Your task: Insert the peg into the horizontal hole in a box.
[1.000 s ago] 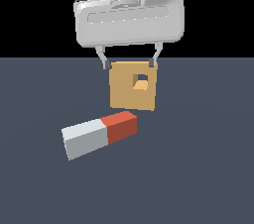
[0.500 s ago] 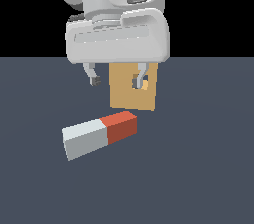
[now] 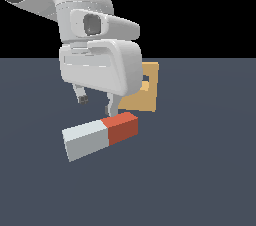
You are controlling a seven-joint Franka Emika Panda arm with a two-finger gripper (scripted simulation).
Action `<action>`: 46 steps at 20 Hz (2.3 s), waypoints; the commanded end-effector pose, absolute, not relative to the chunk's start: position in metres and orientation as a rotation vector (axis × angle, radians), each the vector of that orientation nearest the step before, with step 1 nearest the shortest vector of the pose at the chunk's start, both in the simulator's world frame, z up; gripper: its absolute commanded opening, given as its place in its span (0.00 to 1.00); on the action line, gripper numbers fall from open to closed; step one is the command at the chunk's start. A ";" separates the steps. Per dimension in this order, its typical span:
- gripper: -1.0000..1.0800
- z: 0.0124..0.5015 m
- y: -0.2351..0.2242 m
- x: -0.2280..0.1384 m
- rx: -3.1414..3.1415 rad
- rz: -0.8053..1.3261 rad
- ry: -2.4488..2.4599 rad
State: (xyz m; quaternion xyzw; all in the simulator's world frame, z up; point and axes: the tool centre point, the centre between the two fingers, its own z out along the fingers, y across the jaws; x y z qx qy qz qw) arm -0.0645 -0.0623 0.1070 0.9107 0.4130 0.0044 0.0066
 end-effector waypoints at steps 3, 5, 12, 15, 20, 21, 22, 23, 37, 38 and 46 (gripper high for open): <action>0.96 0.092 -0.064 -0.080 2.925 0.007 1.124; 0.96 0.087 -0.064 -0.086 2.948 0.005 1.066; 0.96 0.076 -0.062 -0.098 2.997 0.000 0.937; 0.96 0.074 -0.062 -0.099 3.003 -0.001 0.918; 0.96 0.072 -0.062 -0.099 3.002 -0.001 0.924; 0.96 0.070 -0.062 -0.099 3.002 -0.001 0.924; 0.96 0.067 -0.062 -0.099 3.002 -0.001 0.924; 0.96 0.064 -0.062 -0.100 3.002 -0.001 0.923; 0.00 0.024 -0.061 -0.100 3.005 0.000 0.917; 0.00 0.024 -0.061 -0.100 3.005 0.000 0.917; 0.00 0.024 -0.061 -0.100 3.005 0.000 0.917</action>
